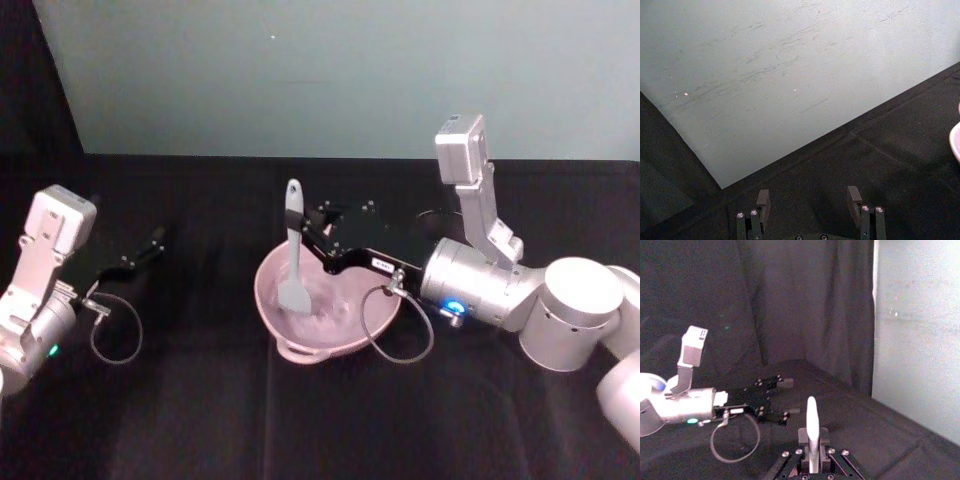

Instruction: Use the one hand to pick up the spoon and stir the clear water in the bowl.

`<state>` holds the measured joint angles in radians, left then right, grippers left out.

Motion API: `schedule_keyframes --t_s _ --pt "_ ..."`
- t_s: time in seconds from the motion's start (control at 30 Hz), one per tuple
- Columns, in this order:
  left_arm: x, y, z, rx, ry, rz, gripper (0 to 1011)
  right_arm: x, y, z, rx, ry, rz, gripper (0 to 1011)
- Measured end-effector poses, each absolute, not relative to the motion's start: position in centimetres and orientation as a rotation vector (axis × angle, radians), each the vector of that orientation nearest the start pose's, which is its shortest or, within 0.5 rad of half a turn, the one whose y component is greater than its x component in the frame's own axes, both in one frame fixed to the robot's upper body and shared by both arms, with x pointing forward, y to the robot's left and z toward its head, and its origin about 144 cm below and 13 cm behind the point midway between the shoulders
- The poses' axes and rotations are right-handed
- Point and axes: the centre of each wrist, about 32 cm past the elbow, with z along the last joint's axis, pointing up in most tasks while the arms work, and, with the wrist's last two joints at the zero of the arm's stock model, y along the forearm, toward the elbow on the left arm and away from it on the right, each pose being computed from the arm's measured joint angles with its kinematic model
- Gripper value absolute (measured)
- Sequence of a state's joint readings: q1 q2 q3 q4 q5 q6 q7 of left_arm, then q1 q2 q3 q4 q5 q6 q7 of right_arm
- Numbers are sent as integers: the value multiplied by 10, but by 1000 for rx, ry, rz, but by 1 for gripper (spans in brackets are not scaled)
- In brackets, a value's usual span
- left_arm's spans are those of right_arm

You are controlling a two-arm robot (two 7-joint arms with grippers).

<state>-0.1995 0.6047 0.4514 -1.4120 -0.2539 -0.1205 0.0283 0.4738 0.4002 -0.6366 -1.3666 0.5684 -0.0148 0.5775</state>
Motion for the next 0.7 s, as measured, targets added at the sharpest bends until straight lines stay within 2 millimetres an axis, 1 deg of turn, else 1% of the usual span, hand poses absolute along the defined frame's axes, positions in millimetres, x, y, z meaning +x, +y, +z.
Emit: schedule_keyframes --t_s 0.23,0.37,0.53,0.67,0.7 --pt "489 310 1140 304 -285 1248 1011 561 -184 1184 26 -101 -577 122" --pt "489 310 1140 304 -285 1248 1011 568 -185 1180 36 -145 -632 121" --pt "489 310 1140 304 -285 1248 1011 570 -195 1182 34 -184 -687 122" --pt "489 310 1140 304 -285 1248 1011 567 -207 1186 25 -201 -710 121" --pt "489 310 1140 304 -285 1248 1011 565 -212 1188 16 -200 -716 121"
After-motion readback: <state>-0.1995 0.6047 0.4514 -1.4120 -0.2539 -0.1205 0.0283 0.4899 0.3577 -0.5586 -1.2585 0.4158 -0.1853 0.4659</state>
